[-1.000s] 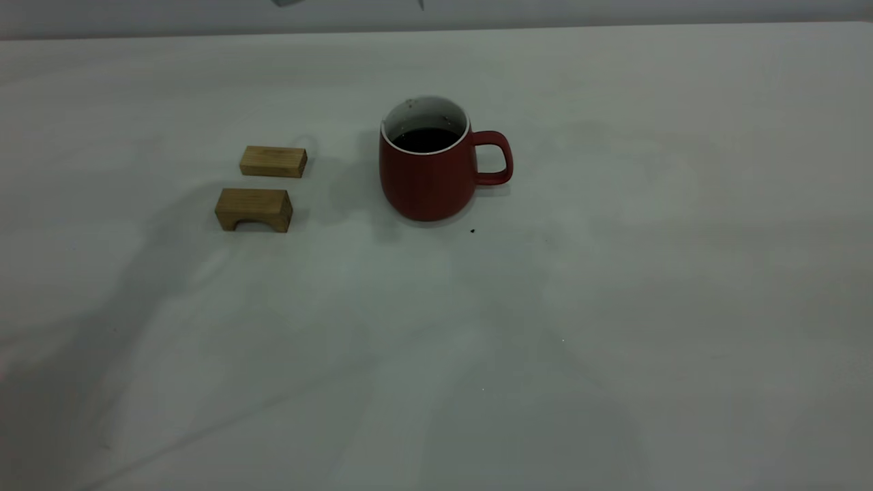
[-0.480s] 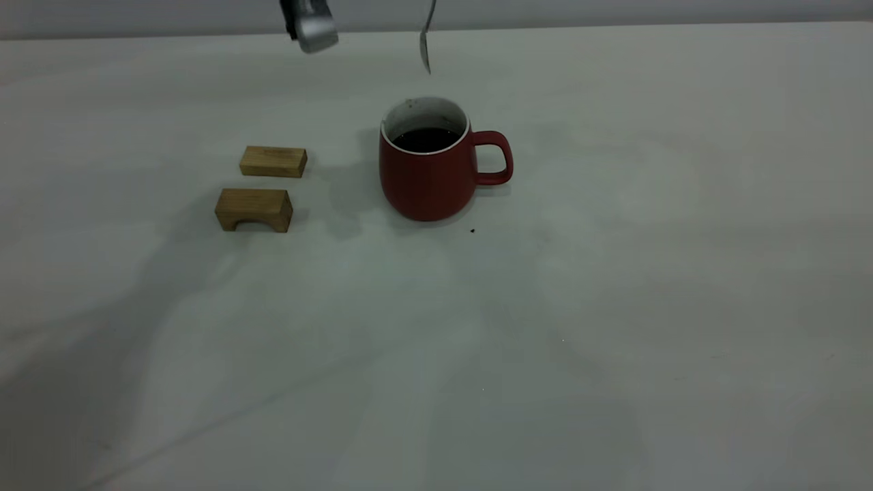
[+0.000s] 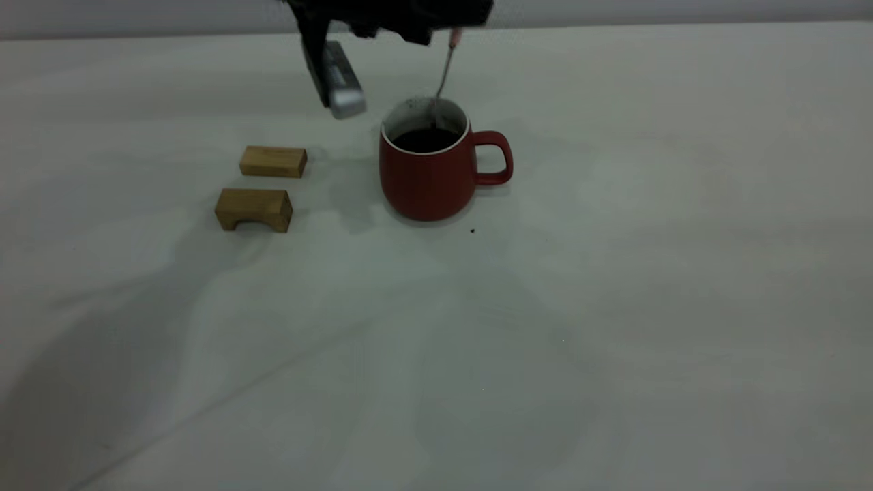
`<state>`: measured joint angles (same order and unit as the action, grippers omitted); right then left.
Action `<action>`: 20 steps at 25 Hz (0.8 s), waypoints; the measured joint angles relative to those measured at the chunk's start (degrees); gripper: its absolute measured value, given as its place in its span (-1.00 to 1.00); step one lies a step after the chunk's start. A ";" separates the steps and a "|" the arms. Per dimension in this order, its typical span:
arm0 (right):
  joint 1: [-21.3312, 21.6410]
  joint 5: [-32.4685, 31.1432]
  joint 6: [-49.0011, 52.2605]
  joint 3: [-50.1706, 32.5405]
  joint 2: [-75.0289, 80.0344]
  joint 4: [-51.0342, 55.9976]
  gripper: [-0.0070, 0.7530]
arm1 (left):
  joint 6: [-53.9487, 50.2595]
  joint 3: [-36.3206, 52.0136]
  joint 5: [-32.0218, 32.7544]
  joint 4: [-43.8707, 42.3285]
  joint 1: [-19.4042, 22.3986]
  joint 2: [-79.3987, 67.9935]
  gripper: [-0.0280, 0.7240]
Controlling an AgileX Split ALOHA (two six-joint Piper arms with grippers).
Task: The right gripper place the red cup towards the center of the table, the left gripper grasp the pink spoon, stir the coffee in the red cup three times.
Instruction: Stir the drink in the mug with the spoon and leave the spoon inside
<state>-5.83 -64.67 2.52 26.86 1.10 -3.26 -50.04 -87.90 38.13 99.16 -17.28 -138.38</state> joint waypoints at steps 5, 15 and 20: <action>0.00 0.00 0.00 0.00 0.00 0.00 0.56 | -3.59 -0.47 0.30 -0.05 -1.59 -2.08 -0.53; 0.00 0.00 0.00 0.00 0.00 0.00 0.56 | -4.25 1.21 1.95 -4.48 2.40 -2.81 -0.53; 0.00 0.00 0.00 0.00 0.00 0.00 0.56 | -2.35 -1.48 1.82 -1.15 3.31 -4.11 -0.53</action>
<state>-5.83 -64.67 2.52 26.86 1.10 -3.26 -52.39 -89.37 39.95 98.01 -13.97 -142.50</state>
